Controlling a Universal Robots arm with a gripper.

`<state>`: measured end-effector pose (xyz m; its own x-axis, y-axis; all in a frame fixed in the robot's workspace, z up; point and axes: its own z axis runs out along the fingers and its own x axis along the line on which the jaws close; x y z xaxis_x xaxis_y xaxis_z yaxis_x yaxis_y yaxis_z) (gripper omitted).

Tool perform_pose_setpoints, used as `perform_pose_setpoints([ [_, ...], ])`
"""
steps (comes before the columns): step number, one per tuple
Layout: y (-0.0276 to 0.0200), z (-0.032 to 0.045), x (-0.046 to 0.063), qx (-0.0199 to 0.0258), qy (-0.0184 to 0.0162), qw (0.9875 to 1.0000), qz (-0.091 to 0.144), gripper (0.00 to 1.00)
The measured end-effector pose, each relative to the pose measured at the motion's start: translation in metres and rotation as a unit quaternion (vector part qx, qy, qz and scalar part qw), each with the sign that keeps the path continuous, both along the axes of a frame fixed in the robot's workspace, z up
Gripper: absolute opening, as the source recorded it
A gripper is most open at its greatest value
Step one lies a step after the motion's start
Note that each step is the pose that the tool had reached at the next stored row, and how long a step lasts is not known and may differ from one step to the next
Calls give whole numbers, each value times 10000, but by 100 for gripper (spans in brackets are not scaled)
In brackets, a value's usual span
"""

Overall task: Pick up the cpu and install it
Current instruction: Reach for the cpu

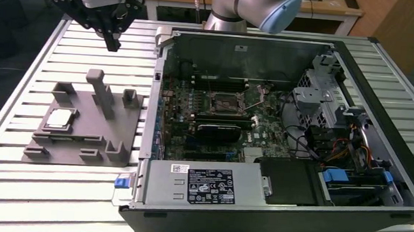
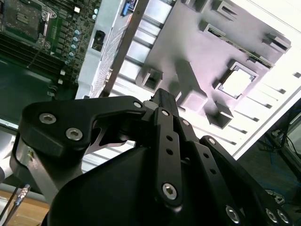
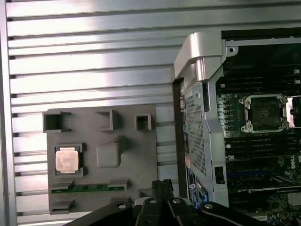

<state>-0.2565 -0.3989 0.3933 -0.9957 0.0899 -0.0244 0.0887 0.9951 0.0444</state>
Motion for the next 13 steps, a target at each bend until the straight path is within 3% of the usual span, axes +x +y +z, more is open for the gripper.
perform_pose_setpoints([
  [13, 0, 0, -211, 0, 0, 10000, -15, 11],
])
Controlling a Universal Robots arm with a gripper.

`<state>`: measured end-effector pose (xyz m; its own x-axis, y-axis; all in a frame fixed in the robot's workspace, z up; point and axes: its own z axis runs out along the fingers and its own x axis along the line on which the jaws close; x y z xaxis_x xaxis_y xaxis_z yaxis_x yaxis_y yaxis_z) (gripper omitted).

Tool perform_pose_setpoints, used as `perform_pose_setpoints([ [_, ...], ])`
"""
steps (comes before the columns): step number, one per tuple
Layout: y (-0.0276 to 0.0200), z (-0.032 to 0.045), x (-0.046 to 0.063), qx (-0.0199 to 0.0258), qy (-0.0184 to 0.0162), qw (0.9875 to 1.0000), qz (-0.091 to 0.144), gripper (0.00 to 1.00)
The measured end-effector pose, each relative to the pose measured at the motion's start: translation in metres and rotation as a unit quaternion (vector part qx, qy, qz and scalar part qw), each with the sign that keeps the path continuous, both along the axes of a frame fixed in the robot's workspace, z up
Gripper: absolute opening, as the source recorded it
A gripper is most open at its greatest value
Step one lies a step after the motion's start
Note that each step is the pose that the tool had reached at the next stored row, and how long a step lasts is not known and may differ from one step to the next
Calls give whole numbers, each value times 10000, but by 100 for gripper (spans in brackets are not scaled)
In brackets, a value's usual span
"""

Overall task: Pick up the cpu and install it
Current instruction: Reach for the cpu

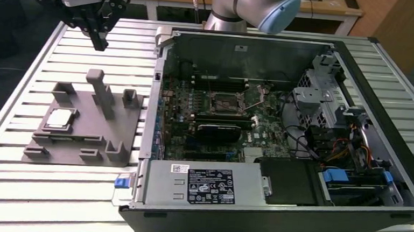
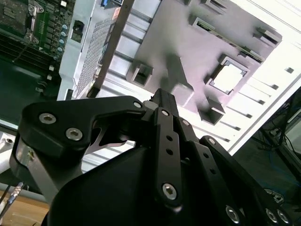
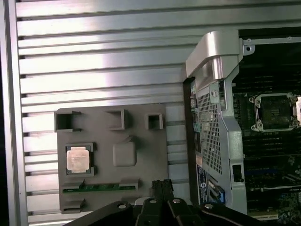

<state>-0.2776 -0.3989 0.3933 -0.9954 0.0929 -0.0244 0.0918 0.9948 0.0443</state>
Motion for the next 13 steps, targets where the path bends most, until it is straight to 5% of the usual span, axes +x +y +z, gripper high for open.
perform_pose_setpoints([
  [13, 0, 0, -230, 0, 0, 10000, -16, 11],
])
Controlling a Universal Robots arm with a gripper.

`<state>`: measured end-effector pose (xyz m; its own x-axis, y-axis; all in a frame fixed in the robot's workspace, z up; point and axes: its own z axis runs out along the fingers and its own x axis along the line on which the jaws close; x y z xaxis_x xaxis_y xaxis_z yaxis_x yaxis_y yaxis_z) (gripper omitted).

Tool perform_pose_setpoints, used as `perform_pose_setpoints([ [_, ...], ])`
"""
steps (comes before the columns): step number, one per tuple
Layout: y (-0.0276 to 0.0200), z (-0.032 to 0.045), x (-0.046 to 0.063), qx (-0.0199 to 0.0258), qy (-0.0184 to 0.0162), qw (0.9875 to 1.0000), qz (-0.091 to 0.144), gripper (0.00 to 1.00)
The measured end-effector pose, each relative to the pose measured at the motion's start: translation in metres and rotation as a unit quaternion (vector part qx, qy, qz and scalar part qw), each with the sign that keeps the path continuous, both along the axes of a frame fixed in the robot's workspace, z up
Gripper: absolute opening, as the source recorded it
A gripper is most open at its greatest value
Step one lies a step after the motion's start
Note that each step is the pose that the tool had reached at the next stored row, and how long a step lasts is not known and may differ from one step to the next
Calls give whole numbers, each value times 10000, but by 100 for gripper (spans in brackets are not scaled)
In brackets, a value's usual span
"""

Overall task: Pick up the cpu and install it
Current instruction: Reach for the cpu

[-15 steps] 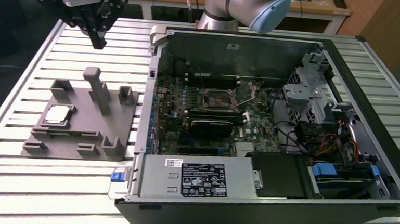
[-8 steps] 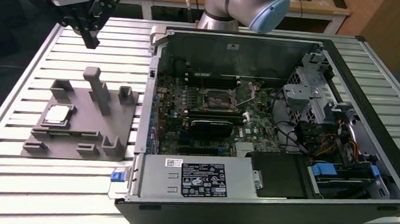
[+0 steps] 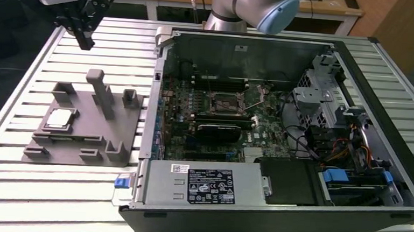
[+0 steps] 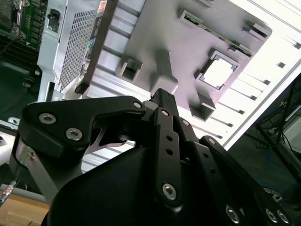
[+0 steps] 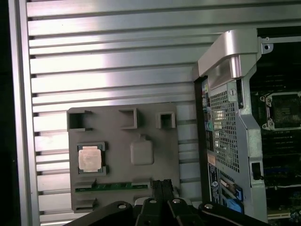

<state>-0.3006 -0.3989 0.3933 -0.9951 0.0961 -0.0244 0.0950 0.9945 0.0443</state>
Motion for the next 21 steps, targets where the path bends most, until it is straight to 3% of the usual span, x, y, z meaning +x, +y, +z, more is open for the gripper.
perform_pose_setpoints([
  [21, 0, 0, -331, 0, 0, 10000, -25, 11],
])
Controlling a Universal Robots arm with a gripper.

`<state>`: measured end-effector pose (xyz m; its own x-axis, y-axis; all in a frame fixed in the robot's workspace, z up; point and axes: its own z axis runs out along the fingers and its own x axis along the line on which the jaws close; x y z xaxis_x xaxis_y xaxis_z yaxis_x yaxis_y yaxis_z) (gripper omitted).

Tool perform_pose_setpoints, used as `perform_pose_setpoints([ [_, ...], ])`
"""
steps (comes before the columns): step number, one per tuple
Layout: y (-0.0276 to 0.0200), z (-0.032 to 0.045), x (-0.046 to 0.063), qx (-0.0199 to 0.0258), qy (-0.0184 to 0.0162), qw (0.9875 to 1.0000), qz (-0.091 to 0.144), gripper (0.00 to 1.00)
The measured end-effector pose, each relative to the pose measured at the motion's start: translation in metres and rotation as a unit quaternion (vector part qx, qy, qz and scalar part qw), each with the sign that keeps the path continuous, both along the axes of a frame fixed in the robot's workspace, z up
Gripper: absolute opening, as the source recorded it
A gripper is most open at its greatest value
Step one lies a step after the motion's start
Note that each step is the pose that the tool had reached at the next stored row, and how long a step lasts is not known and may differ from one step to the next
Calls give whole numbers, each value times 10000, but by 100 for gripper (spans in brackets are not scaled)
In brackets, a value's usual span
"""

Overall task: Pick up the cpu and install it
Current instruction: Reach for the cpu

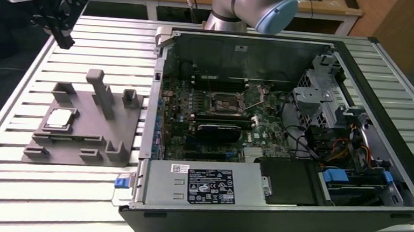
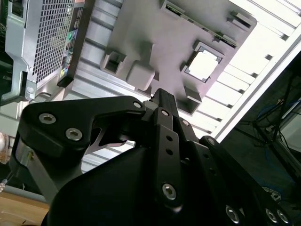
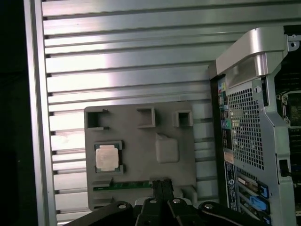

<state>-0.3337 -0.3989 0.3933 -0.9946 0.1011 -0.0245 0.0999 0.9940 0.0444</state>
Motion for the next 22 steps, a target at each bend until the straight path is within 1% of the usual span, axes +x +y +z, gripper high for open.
perform_pose_setpoints([
  [22, 0, 0, -350, 0, 0, 10000, -25, 11],
])
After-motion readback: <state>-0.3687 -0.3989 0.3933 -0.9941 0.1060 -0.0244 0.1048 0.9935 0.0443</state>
